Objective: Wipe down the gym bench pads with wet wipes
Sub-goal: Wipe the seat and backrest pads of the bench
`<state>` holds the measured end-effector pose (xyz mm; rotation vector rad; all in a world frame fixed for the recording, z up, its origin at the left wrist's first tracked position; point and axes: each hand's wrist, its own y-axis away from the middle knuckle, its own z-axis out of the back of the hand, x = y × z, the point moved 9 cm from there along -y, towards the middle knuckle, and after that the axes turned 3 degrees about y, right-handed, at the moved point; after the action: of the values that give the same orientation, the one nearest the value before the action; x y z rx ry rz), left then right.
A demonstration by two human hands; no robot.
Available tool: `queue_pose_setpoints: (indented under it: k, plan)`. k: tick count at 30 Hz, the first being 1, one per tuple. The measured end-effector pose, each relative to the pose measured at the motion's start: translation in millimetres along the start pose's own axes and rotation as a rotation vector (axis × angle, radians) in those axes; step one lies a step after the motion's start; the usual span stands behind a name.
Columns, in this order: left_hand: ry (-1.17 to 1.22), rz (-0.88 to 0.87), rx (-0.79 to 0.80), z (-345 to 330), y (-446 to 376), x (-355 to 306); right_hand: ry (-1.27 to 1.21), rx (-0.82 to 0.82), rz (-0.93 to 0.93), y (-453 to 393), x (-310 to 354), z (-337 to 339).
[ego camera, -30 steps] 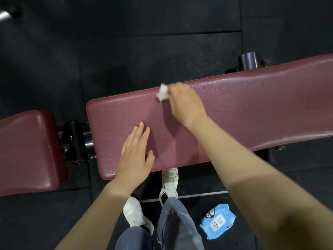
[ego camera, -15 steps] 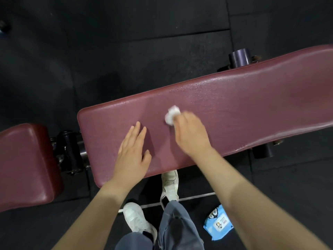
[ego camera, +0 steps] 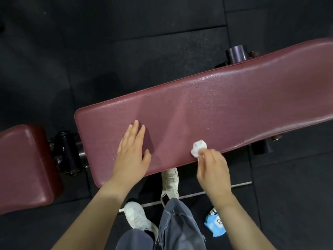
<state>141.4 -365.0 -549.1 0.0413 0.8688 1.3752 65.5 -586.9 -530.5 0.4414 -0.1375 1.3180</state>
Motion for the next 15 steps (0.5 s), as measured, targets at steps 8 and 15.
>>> queue_pose_setpoints:
  k: [8, 15]
  plan:
    - [-0.033, -0.034, -0.004, -1.3, 0.4, 2.2, 0.155, -0.089, 0.070, -239.9, 67.6, 23.2]
    - [-0.024, -0.024, 0.008, 0.9, 0.9, 1.4, 0.094, -0.207, -0.044, -133.4, 8.2, 32.3]
